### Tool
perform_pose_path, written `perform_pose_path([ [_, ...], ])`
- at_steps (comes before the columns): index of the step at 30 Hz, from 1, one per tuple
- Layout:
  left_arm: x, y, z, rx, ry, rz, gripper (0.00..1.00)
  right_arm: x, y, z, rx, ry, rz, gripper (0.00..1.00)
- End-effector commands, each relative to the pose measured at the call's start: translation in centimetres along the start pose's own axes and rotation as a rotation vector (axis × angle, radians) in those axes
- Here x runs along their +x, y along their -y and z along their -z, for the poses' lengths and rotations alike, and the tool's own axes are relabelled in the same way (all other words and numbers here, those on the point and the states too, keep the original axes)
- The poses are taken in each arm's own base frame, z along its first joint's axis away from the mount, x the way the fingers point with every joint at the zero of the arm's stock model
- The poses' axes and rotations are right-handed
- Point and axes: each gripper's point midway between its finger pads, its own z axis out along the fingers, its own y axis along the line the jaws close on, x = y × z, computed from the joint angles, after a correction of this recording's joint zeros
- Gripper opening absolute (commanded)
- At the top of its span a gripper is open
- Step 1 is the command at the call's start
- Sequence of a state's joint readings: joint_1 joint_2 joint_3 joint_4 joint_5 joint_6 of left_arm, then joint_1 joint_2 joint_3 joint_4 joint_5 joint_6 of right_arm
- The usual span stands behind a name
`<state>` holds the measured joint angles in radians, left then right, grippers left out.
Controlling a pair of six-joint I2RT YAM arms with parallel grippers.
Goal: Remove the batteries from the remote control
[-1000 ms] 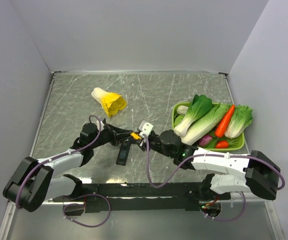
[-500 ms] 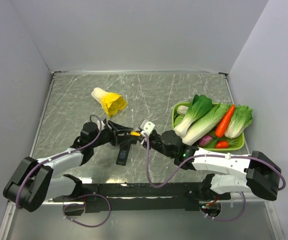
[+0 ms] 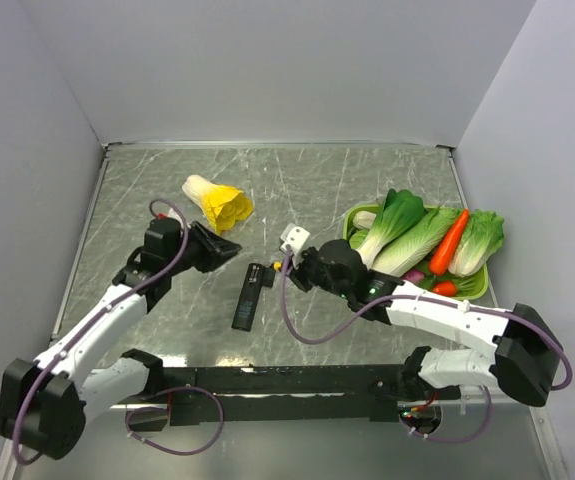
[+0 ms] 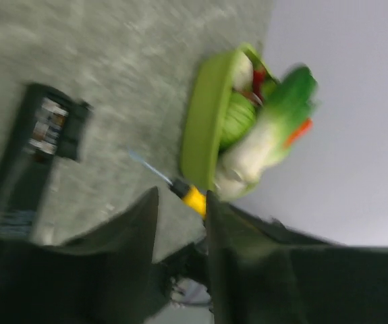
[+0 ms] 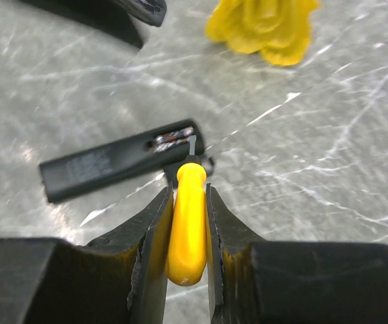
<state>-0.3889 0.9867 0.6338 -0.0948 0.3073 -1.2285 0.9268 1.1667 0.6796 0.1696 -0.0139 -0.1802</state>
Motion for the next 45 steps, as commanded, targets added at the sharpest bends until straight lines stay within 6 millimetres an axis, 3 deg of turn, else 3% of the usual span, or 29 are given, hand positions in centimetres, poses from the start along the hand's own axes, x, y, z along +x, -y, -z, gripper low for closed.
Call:
perform_pose_path([
  [1, -3.5, -6.9, -0.7, -0.214, 0.083, -0.096, 0.10, -1.1, -0.7, -1.2, -0.065, -0.063, 0.006, 0.00],
  [2, -4.0, -7.1, -1.0, -0.211, 0.090, -0.109, 0.05, -1.9, -0.5, -1.5, -0.064, -0.065, -0.005, 0.00],
  [3, -4.2, -7.7, -1.4, -0.227, 0.091, -0.115, 0.02, -1.3, -0.8, -1.6, -0.079, -0.100, -0.021, 0.00],
  [6, -4.6, -8.4, -2.6, -0.221, 0.099, -0.141, 0.01, -1.5, -1.1, -2.4, -0.100, -0.106, -0.028, 0.00],
  [10, -3.5, -9.2, -4.2, -0.188, 0.025, -0.146, 0.01, -1.1, -2.5, -3.0, -0.197, -0.057, 0.035, 0.00],
  [12, -3.1, -10.2, -5.0, -0.206, -0.014, -0.143, 0.01, -1.2, -2.0, -3.4, -0.191, -0.100, 0.017, 0.00],
  [13, -3.1, -10.4, -5.3, -0.209, -0.022, -0.144, 0.01, 0.5, -1.9, -3.6, -0.195, -0.178, 0.006, 0.00],
  [14, -2.9, -10.9, -5.6, -0.215, -0.034, -0.136, 0.01, -0.3, -1.6, -3.9, -0.186, -0.171, 0.008, 0.00],
  [19, -1.9, -11.1, -6.3, -0.161, -0.072, -0.119, 0.01, 0.5, -1.3, -4.7, -0.167, -0.206, 0.014, 0.00],
  [23, -0.8, -12.7, -7.2, -0.171, -0.130, -0.084, 0.01, 0.2, -0.9, -5.2, -0.159, -0.212, 0.033, 0.00],
  [32, 0.1, -14.8, -8.1, -0.205, -0.166, -0.056, 0.01, -0.5, -0.5, -6.1, -0.150, -0.222, 0.047, 0.00],
  [45, 0.9, -15.1, -8.1, -0.191, -0.185, -0.039, 0.01, 0.0, 0.2, -7.4, -0.118, -0.287, 0.054, 0.00],
])
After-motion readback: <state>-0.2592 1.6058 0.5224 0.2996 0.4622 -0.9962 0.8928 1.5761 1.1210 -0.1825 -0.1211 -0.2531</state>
